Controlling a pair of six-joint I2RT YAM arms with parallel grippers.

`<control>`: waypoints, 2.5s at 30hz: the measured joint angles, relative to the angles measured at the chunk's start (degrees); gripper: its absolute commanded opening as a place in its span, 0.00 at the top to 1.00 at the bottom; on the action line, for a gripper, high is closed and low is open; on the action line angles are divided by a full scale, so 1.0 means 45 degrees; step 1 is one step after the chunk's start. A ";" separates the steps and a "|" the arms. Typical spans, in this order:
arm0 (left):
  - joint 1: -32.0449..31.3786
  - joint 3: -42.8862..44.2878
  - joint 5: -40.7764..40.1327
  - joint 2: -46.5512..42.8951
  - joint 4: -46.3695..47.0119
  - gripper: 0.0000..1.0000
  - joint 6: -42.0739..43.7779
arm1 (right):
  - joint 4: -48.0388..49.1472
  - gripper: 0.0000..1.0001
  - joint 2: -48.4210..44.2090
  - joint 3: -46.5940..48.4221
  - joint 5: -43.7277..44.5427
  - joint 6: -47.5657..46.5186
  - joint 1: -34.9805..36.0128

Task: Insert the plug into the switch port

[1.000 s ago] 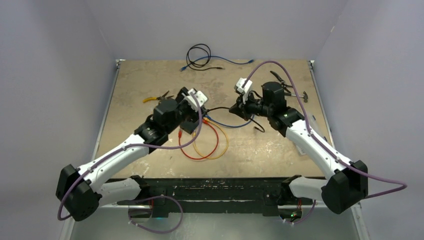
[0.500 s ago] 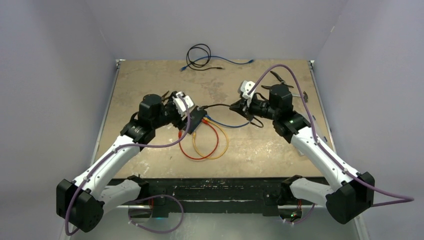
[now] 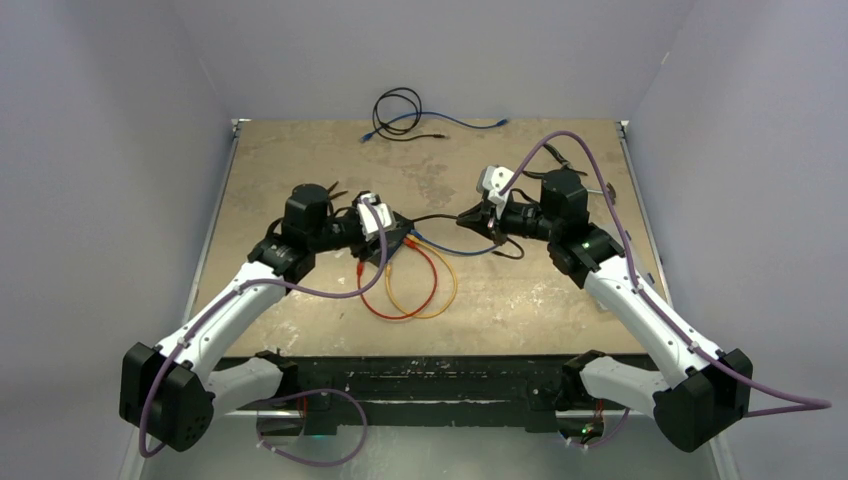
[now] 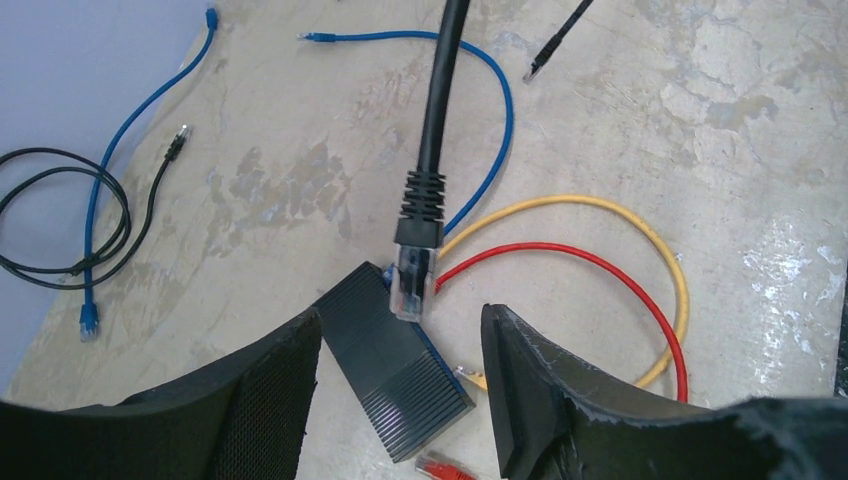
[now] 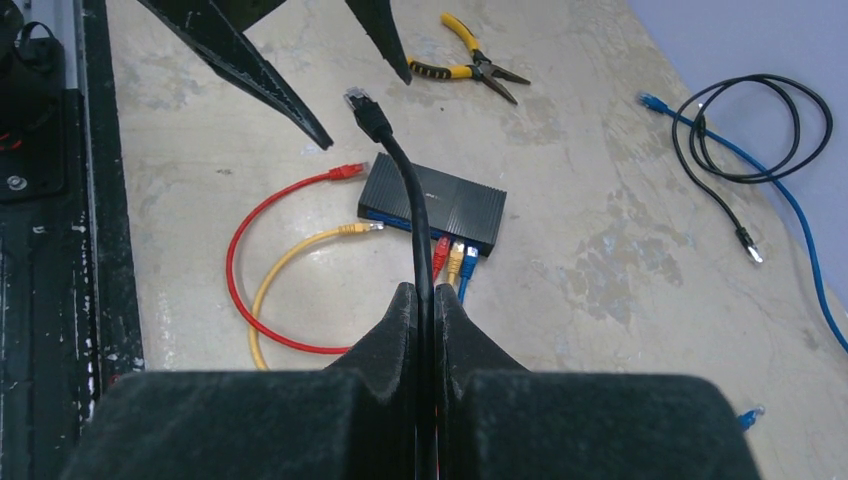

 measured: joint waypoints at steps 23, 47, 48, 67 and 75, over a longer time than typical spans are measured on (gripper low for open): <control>0.0000 0.0049 0.0704 0.0214 -0.0058 1.00 0.0797 | -0.0010 0.71 0.0112 0.0087 -0.0578 0.0126 0.0000; 0.0000 0.1933 0.2725 0.2079 -0.1977 1.00 0.0505 | -0.0899 0.50 0.2890 0.1962 0.0437 -0.0821 0.2618; 0.0000 0.1933 0.2739 0.2079 -0.2055 1.00 0.0500 | -0.0962 0.50 0.3011 0.2059 0.0510 -0.0869 0.2647; -0.0029 0.2365 0.2788 0.2079 -0.3118 1.00 0.0559 | -0.1977 0.71 0.4051 0.2939 0.1175 -0.1515 0.3162; -0.0087 0.2526 0.2783 0.2234 -0.3405 1.00 0.0695 | -0.2108 1.00 0.4075 0.3036 0.1302 -0.1627 0.3181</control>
